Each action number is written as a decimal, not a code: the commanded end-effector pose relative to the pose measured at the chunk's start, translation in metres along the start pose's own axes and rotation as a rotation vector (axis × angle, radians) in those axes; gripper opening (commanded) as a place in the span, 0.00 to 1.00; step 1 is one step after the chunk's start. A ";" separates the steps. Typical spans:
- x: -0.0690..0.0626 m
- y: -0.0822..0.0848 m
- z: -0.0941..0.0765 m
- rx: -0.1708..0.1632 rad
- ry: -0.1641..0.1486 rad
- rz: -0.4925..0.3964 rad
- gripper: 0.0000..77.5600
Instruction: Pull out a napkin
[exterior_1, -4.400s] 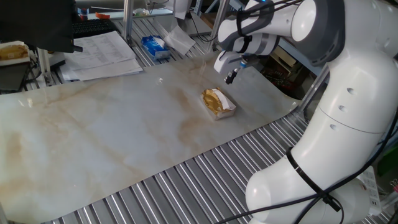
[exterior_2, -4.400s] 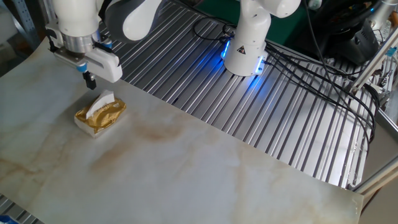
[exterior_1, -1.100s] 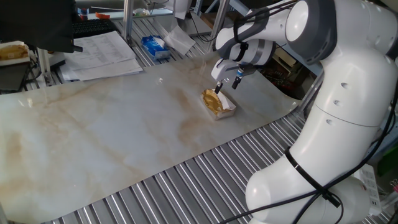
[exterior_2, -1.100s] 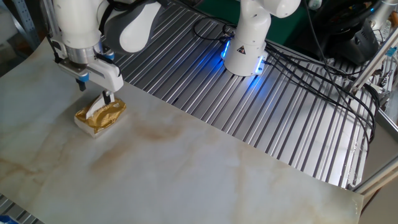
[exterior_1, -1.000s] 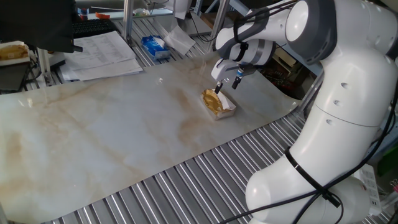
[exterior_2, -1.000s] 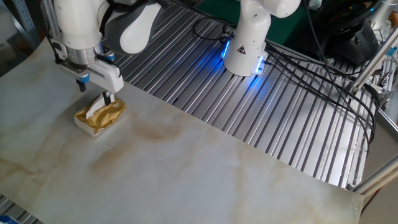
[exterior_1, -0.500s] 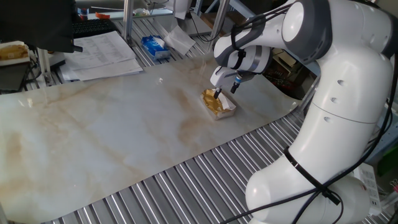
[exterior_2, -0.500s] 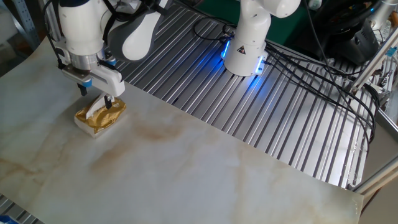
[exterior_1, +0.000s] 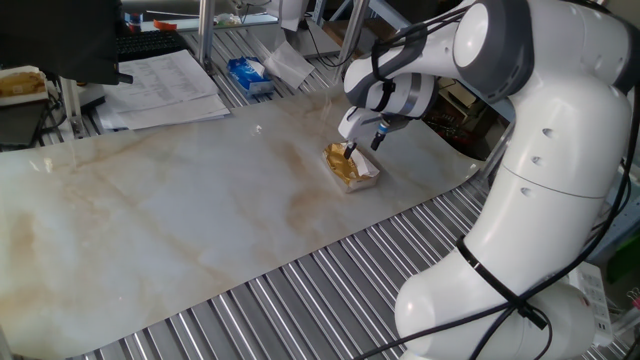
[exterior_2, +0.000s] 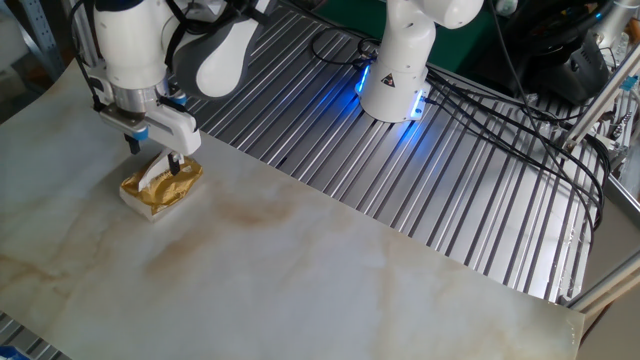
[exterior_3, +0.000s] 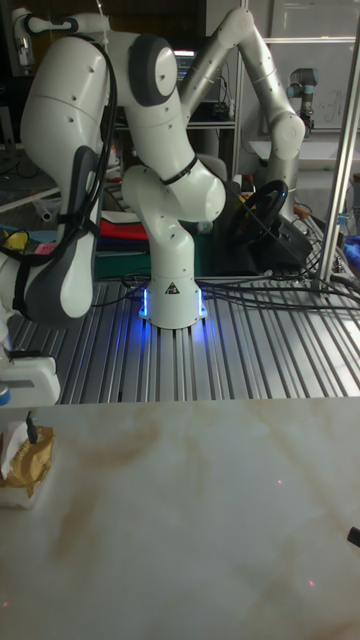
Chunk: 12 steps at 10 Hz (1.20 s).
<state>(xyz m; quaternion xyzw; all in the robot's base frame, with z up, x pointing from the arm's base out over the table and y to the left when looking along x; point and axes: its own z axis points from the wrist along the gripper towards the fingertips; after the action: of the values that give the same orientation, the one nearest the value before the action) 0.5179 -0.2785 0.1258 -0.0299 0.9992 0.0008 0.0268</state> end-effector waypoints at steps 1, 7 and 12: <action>0.000 -0.001 0.001 0.002 -0.006 -0.006 1.00; 0.000 -0.001 0.002 0.002 -0.012 -0.024 1.00; 0.000 -0.001 0.002 0.002 -0.012 -0.024 0.02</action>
<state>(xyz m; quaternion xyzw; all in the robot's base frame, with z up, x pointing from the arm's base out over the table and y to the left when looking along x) 0.5173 -0.2787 0.1223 -0.0411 0.9987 0.0012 0.0314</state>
